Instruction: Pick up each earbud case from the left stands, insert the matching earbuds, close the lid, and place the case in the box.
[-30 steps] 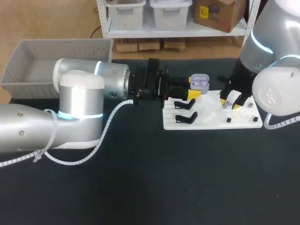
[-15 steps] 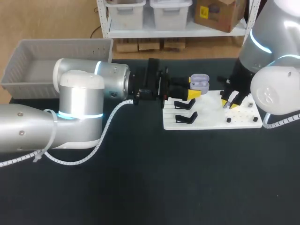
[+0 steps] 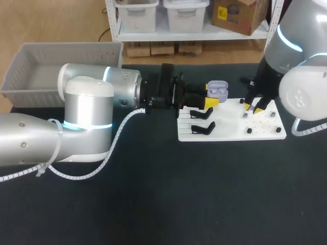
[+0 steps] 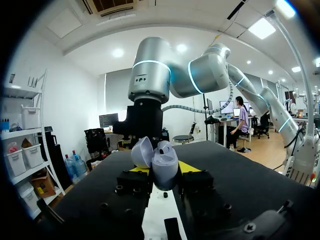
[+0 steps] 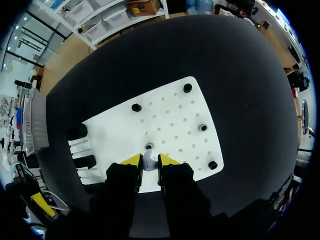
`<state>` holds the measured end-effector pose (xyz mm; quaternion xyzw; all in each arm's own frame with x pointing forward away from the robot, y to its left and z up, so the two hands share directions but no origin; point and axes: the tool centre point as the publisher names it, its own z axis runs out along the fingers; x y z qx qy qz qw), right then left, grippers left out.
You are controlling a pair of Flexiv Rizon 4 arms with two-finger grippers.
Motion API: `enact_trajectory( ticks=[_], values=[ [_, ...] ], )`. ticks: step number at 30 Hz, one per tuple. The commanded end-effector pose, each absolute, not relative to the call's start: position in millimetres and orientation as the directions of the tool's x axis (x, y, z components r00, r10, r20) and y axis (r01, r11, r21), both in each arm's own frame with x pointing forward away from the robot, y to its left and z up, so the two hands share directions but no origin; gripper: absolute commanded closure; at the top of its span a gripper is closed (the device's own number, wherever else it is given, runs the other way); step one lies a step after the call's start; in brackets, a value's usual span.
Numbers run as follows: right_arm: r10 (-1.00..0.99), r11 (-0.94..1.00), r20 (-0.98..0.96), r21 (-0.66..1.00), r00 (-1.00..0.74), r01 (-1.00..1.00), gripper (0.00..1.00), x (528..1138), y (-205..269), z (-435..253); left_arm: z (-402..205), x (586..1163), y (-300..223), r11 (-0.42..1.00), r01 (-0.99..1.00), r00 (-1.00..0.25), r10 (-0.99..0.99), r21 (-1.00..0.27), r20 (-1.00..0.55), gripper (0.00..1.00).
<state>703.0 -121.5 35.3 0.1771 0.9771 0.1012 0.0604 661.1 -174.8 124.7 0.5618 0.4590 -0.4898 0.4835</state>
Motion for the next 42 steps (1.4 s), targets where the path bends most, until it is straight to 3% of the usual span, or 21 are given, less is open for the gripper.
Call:
enact_trajectory(
  ticks=[1, 6, 16, 26, 34, 42],
  values=[
    [0.372, 0.908, -0.093, 0.245, -0.923, 0.341, 1.00, 691, -136, 46, 124, 660, -175, -0.105, 0.990, 0.101, 0.041, 0.096, -0.994, 1.00],
    [0.358, 0.915, -0.125, 0.243, -0.925, 0.321, 1.00, 685, -146, 73, 124, 660, -175, -0.105, 0.990, 0.101, 0.041, 0.096, -0.994, 1.00],
    [0.091, 0.992, -0.198, 0.099, -0.976, 0.073, 1.00, 663, -132, 157, 124, 660, -175, -0.105, 0.990, 0.101, 0.041, 0.096, -0.994, 1.00],
    [-0.174, 0.975, -0.145, 0.116, -0.974, -0.191, 1.00, 650, -95, 205, 124, 660, -175, -0.105, 0.990, 0.101, 0.041, 0.096, -0.994, 1.00],
    [-0.288, 0.955, -0.098, 0.052, -0.953, -0.293, 1.00, 651, -65, 207, 124, 660, -175, -0.105, 0.990, 0.101, 0.041, 0.096, -0.994, 1.00],
    [-0.282, 0.958, -0.115, 0.011, -0.953, -0.285, 1.00, 652, -62, 206, 124, 660, -175, -0.105, 0.990, 0.101, 0.041, 0.096, -0.994, 1.00]
  ],
)
